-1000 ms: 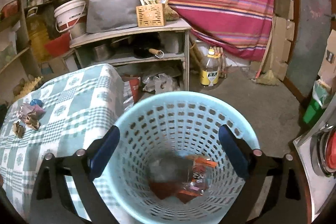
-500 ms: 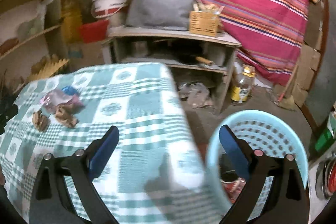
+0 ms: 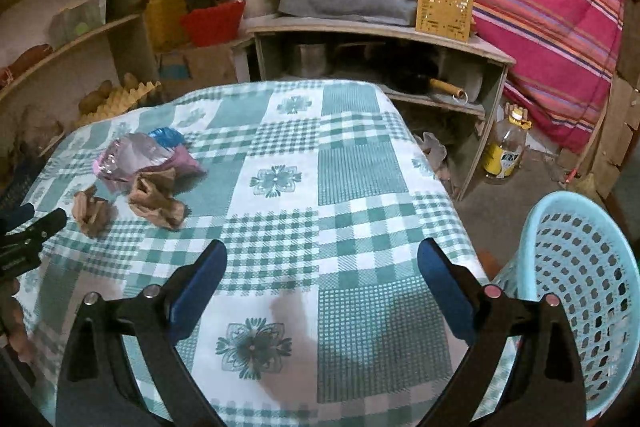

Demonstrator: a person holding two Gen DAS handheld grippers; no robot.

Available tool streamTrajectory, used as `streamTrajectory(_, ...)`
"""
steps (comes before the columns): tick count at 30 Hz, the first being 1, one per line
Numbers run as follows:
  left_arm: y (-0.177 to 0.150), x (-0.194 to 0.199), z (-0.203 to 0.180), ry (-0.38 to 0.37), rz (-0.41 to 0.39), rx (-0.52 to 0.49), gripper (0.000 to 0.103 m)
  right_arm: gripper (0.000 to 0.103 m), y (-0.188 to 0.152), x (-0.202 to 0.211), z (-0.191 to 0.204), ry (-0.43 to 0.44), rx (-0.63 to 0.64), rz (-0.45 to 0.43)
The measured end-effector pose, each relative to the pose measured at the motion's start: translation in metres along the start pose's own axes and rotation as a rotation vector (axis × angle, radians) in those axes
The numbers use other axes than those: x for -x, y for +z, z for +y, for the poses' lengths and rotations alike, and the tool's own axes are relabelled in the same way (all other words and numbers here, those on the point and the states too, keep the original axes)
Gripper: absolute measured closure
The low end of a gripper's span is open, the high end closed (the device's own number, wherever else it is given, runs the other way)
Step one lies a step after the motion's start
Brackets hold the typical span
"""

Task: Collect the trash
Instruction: 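Move both tools back over the table, then grasp a tan stocking with the left tool while the right tool grasps another tan stocking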

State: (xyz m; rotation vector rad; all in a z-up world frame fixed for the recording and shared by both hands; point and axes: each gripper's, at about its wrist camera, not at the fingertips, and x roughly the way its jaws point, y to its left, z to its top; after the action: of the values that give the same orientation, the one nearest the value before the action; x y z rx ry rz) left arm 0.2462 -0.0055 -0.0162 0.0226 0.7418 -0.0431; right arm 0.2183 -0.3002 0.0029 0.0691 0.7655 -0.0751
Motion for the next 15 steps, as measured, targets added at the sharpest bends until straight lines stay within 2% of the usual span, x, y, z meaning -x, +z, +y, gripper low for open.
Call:
streamTrajectory(9, 0.001, -0.025, -0.014, 0.011, 0.040, -0.042, 0.006, 0.009, 0.008, -0.019, 0.002, 0.000, -0.011, -0.002)
streamTrajectory(12, 0.006, -0.028, -0.017, -0.011, 0.032, -0.039, 0.006, 0.009, 0.010, -0.024, 0.009, 0.008, -0.006, 0.006)
streamTrajectory(13, 0.007, -0.029, -0.017, -0.017, 0.032, -0.037, 0.010, 0.009, 0.011, -0.026, 0.012, 0.012, -0.001, 0.013)
streamTrajectory(14, 0.008, -0.031, -0.017, -0.027, 0.037, -0.035, 0.023, 0.009, 0.011, -0.027, 0.016, 0.018, 0.006, 0.015)
streamTrajectory(15, 0.008, -0.033, -0.016, -0.043, 0.052, -0.033, 0.030, 0.009, 0.012, -0.028, 0.019, 0.022, 0.011, 0.015)
